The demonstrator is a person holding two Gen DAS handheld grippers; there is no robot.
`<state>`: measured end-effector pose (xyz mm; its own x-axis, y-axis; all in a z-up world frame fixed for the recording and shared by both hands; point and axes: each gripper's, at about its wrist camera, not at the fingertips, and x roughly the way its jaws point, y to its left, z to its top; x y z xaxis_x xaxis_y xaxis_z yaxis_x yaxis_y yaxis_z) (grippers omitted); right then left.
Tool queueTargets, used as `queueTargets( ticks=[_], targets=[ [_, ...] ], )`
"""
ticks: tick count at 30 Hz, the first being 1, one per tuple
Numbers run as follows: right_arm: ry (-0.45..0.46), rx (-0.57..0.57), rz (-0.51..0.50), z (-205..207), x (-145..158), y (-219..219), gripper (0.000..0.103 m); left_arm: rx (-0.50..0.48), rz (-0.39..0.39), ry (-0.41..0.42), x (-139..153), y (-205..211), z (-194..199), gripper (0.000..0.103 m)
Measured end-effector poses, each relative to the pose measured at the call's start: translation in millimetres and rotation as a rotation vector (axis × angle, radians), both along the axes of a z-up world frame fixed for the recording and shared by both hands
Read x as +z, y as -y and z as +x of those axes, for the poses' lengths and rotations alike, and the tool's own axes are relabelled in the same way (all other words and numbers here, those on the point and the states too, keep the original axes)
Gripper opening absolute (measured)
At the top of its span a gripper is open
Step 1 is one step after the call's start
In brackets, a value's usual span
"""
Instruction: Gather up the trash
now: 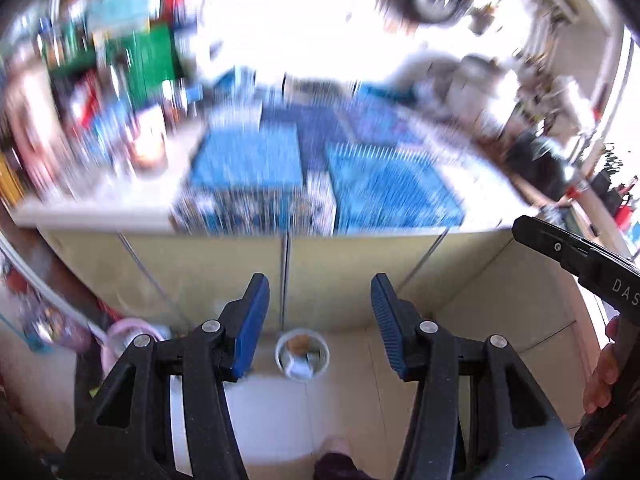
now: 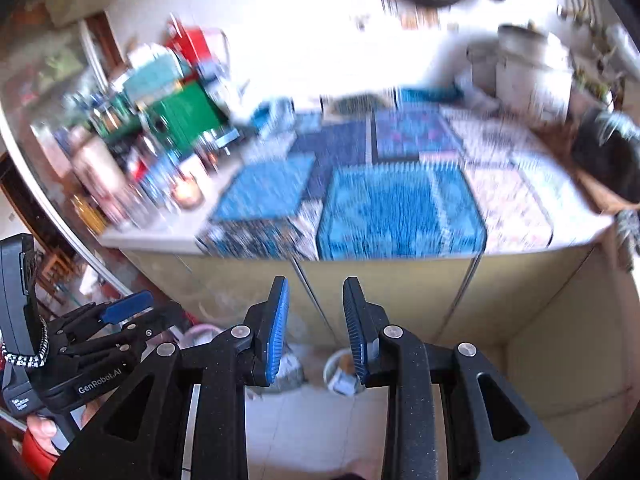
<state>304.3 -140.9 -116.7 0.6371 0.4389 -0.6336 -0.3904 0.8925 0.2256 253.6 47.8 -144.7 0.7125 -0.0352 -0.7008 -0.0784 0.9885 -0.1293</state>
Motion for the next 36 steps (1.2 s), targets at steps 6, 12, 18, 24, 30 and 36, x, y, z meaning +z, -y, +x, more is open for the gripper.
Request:
queueTargets(
  ticks=[6,12,18,24,30,36],
  targets=[
    [0.170,-0.062,0.045,-82,60,-13,0.030,-0.053,0.021,0.198,89,0,-77,0.059],
    [0.286,-0.109,0.037,-145,95,-18,0.063,-0.036,0.031,0.321,141,2,-158,0.079],
    [0.349,-0.153,0.025,-184,103,-19,0.097,-0.009,0.065,0.372,156,1,-214,0.101],
    [0.369,-0.183,0.015,-207,107,-17,0.103,-0.010,0.053,0.367,158,0,-240,0.101],
    [0.375,-0.186,0.009,-219,108,-14,0.103,-0.020,0.055,0.358,154,5,-246,0.101],
    [0.375,-0.186,0.006,-222,106,-13,0.103,-0.021,0.055,0.365,156,8,-246,0.101]
  ],
)
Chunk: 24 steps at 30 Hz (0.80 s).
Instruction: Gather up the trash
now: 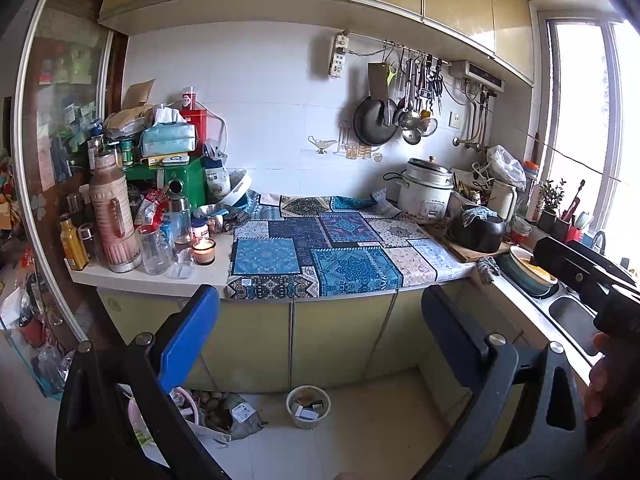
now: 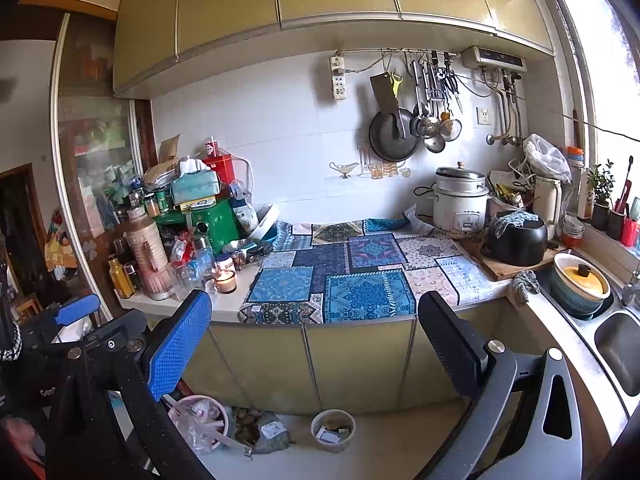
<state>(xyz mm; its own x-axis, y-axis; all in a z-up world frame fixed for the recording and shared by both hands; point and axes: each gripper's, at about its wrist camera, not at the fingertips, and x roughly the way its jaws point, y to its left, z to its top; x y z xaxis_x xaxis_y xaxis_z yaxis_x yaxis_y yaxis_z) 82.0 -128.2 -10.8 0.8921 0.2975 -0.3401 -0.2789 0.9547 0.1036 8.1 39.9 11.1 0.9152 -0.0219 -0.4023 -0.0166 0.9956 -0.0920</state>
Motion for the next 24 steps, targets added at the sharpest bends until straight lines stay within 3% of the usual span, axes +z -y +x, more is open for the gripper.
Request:
queueTargets(
  ticks=[24],
  targets=[
    [-0.029,0.007,-0.008,12,9,5,0.103,-0.003,-0.020,0.025,8,1,18,0.101]
  ],
)
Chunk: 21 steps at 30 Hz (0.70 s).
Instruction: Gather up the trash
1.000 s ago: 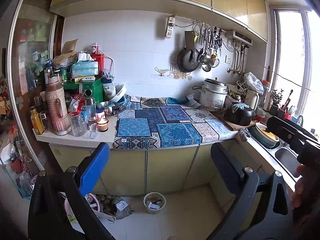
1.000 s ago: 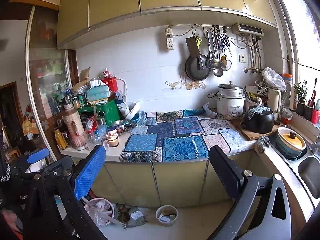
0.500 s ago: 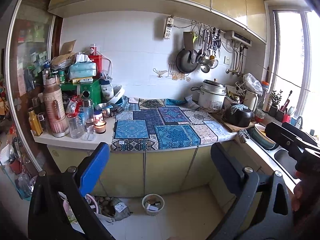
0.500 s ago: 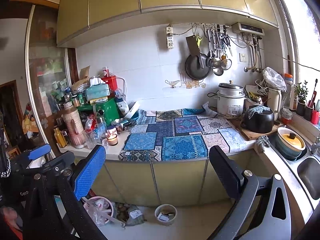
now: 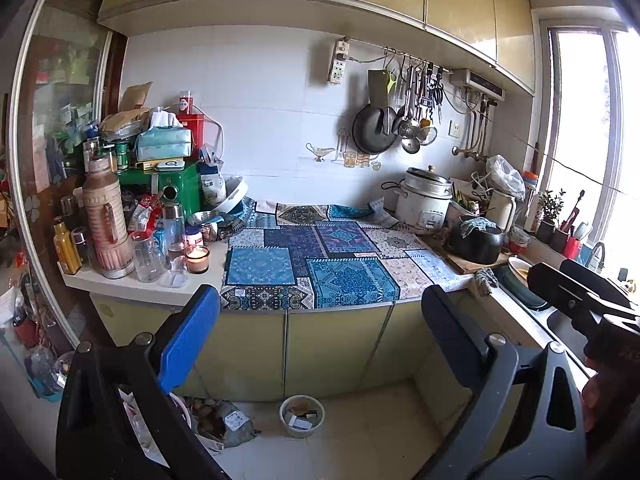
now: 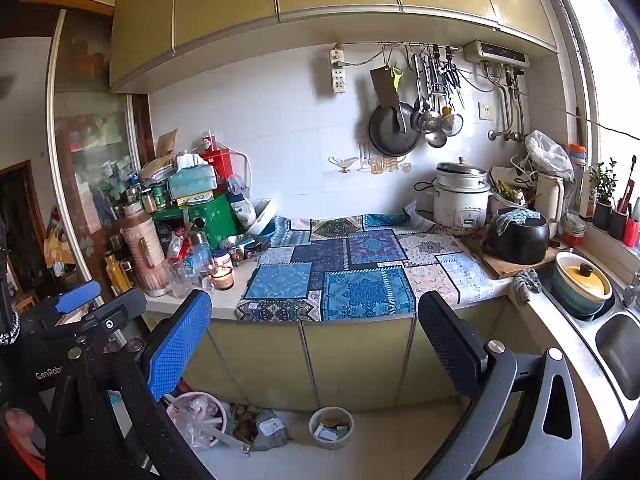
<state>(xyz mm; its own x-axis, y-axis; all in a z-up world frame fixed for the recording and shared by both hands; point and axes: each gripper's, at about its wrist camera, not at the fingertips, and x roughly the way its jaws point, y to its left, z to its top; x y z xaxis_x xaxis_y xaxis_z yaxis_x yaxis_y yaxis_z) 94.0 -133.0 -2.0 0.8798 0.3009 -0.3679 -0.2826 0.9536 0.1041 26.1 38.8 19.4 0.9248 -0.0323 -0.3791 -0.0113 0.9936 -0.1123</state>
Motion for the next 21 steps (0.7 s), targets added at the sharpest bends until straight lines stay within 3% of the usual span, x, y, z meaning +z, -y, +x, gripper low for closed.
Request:
queueTargets(
  ticks=[21],
  targets=[
    [-0.027,-0.015,0.008,6.4,-3.1,-6.0,0.103,-0.026,0.009,-0.010,-1.7,4.3,6.0,0.101]
  ],
)
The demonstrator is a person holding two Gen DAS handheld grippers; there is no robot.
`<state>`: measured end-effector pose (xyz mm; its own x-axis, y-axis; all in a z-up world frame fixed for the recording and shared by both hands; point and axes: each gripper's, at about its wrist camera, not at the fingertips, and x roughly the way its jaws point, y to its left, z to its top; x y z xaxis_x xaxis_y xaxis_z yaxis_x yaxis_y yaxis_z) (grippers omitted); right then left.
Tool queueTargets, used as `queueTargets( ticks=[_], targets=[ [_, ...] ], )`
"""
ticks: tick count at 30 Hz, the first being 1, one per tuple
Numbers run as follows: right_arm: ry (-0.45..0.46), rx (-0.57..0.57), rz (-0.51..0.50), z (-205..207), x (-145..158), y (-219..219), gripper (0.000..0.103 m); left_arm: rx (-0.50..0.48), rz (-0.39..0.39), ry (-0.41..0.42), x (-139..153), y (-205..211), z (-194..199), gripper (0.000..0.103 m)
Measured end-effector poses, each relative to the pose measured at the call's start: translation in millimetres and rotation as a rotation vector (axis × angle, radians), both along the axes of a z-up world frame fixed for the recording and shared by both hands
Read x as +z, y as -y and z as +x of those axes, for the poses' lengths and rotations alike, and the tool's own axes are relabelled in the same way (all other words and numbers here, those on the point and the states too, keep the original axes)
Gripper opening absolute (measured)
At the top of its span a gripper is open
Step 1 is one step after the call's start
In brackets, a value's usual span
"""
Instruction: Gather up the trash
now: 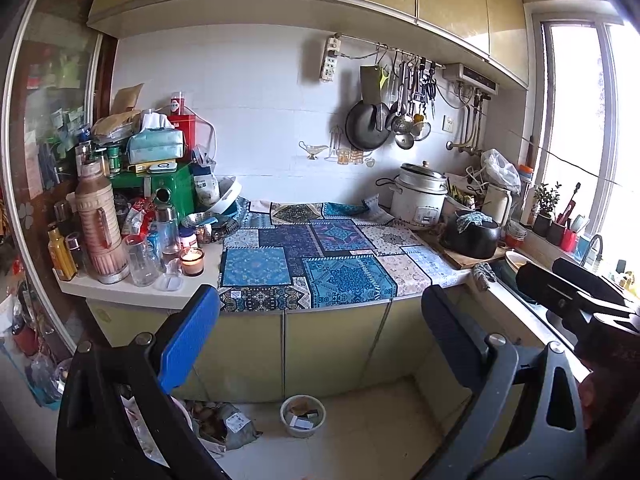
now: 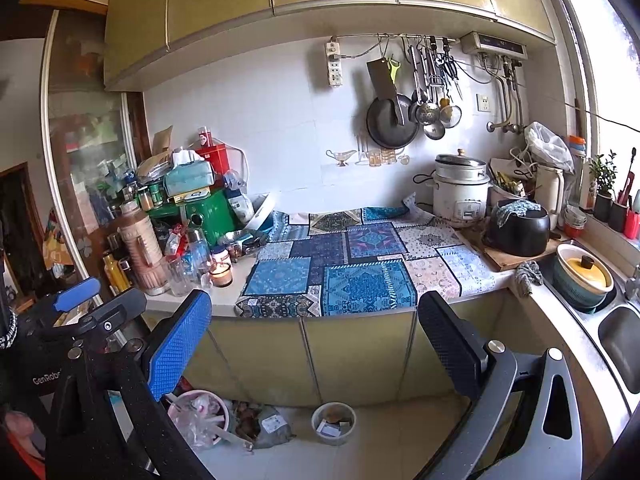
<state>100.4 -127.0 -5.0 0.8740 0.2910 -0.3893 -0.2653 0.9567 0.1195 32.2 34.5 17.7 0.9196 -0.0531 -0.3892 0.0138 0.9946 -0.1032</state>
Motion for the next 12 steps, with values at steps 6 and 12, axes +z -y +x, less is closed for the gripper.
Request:
queueTargets(
  ticks=[6,12],
  targets=[
    [-0.007,-0.001,-0.002,4,-2,-2,0.103,-0.008,-0.012,-0.018,-2,-8,8,0.102],
    [-0.027,-0.003,-0.005,23,-6,-9,0.103,-0.007,-0.015,-0.033,-6,-16,28,0.102]
  ],
)
